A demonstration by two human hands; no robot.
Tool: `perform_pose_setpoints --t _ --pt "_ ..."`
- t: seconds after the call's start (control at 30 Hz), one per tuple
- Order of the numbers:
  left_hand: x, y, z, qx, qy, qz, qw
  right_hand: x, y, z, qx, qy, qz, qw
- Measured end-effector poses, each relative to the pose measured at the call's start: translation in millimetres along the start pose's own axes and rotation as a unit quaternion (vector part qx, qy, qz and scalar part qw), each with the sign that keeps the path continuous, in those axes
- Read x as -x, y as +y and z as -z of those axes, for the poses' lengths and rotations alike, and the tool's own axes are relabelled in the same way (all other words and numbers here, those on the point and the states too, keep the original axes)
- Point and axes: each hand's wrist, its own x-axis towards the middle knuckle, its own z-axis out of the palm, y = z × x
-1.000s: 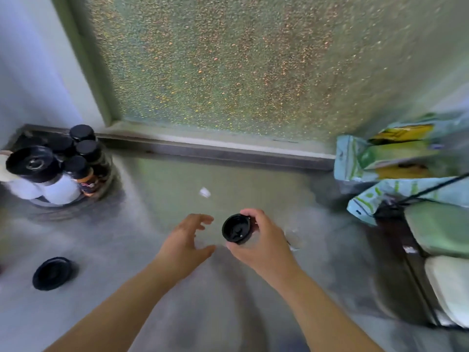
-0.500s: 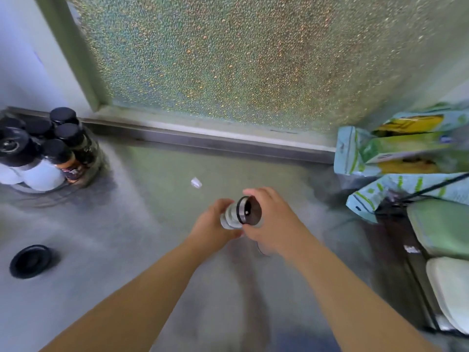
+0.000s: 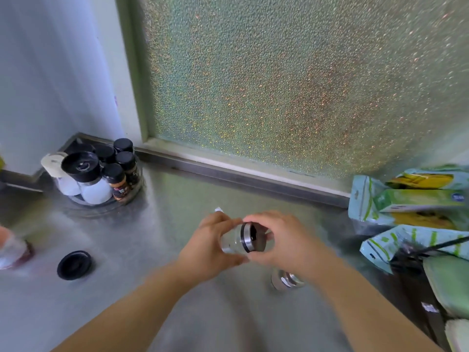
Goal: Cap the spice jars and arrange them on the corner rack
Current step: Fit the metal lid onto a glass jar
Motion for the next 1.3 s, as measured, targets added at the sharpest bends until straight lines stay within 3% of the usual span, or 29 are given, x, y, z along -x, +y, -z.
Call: perform_pose_setpoints --t 0.23,0.37,0.43,0.53,0.63,0.77,0.87,1.0,1.1,1.2,1.3 --pt "15 17 21 -0.092 0.075 -0.063 0.991 -1 -29 12 0.018 0.01 -0.036 0.999" --pt "19 17 33 -0.118 0.086 -0.065 0.987 -8 -43 6 -0.128 -0.057 -0.161 0.977" --pt "23 17 39 -0.1 0.093 -0.043 0.99 -10 -48 6 -0.147 -0.093 -0.182 0.968" --pt "28 17 47 -0.079 0.094 -0.017 0.992 -8 -55 17 -0.038 -0.109 -0.067 0.991" --pt "32 18 52 -0.08 0.114 -0.013 0.99 -5 -61 22 -0.014 -0.083 0.041 0.996" --pt "36 21 51 -0.081 0.135 -0.009 0.987 -12 -70 7 -0.007 -0.007 -0.003 1.0" --pt "38 19 53 -0.093 0.138 -0.019 0.986 -16 -72 6 -0.009 -0.039 -0.063 0.997" --pt "39 17 65 -0.08 0.151 -0.002 0.985 -17 -73 15 -0.011 -0.088 0.028 0.996" --pt "38 20 70 -0.086 0.15 0.001 0.985 -15 -79 13 0.005 -0.042 0.064 0.997" --pt "38 22 70 -0.098 0.155 -0.004 0.983 -18 -82 3 -0.023 0.004 -0.01 1.0" --pt "36 24 72 -0.097 0.143 0.0 0.985 -20 -75 5 -0.017 -0.025 -0.039 0.999"
